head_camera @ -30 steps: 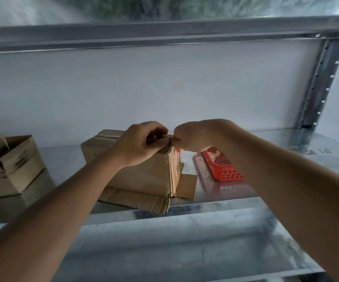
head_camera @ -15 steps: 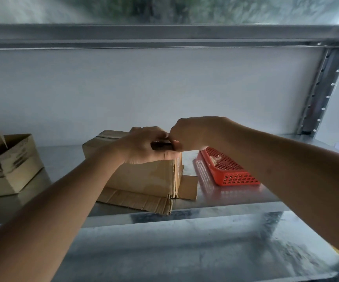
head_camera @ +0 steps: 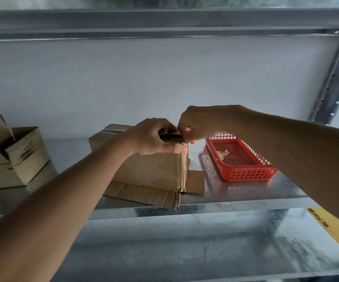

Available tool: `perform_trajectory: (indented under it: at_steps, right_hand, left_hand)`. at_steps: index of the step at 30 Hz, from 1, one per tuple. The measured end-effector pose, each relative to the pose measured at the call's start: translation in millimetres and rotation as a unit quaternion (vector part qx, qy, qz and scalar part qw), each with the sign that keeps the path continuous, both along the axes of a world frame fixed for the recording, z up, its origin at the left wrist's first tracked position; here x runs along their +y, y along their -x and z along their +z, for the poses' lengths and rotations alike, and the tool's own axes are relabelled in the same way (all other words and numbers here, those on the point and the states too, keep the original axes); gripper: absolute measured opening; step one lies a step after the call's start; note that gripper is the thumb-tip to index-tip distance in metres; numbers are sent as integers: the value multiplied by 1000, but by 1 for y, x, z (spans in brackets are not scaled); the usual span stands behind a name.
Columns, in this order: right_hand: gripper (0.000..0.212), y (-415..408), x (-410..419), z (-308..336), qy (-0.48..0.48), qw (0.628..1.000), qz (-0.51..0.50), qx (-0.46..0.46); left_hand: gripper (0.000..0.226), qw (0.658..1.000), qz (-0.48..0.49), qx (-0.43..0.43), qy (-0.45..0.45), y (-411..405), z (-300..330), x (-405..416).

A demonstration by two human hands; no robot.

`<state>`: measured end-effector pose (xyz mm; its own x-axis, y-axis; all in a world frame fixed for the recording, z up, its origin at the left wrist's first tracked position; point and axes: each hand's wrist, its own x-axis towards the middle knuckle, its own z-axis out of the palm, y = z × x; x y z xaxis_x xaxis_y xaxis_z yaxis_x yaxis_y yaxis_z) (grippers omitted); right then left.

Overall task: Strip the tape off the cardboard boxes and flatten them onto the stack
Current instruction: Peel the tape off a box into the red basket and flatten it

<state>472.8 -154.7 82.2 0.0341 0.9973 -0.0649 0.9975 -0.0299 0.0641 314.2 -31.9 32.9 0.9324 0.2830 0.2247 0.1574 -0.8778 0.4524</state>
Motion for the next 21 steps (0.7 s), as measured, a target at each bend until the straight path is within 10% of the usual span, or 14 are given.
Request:
perform_trajectory:
  at_steps: [13,21]
  right_hand:
    - [27,-9,-11,2,-15,988,-26,150]
    - [19,-3,-11,5,-28,997,-5,75]
  left_hand:
    - [66,999,-1,-10,38,2,0,-2]
    - [63,1000,-3,-14,27,3,1,-5]
